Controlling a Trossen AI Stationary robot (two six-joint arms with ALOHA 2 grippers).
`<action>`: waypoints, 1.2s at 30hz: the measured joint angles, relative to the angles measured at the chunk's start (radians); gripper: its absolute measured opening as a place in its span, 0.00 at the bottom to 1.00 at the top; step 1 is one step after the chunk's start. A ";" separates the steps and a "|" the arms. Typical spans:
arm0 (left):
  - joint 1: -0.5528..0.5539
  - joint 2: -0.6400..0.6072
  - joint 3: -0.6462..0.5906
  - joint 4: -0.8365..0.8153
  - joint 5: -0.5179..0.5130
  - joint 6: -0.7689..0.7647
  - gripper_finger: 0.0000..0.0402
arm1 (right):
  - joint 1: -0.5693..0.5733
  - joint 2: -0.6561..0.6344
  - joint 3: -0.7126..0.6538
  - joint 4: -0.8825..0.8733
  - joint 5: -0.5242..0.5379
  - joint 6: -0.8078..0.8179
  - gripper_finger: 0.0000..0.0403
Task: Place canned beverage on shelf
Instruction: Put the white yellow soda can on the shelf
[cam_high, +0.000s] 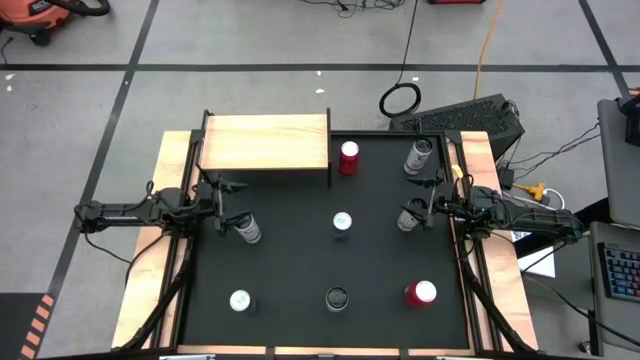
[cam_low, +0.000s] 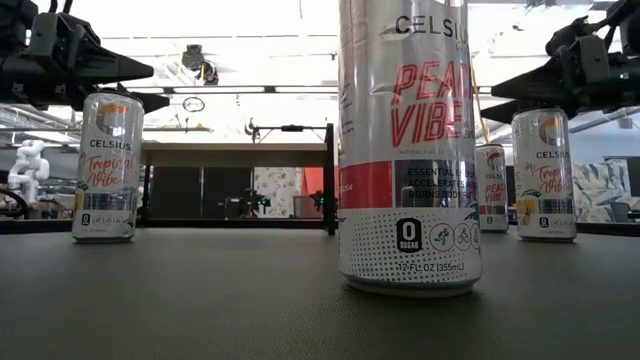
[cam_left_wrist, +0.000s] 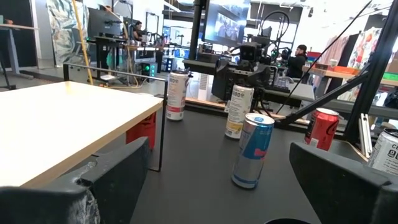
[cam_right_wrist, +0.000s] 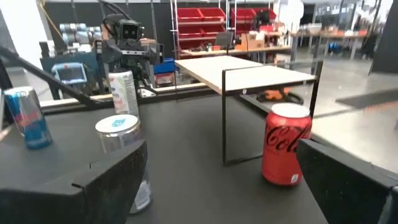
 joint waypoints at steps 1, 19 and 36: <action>0.000 0.000 0.000 0.000 0.000 0.000 0.97 | 0.000 0.000 0.001 -0.008 0.000 0.020 0.98; 0.000 0.000 0.000 -0.001 0.000 0.001 0.97 | 0.001 0.000 0.023 -0.017 -0.025 0.112 0.98; 0.000 0.000 0.000 -0.001 0.000 0.000 0.97 | 0.001 0.007 0.155 -0.345 -0.026 0.337 0.98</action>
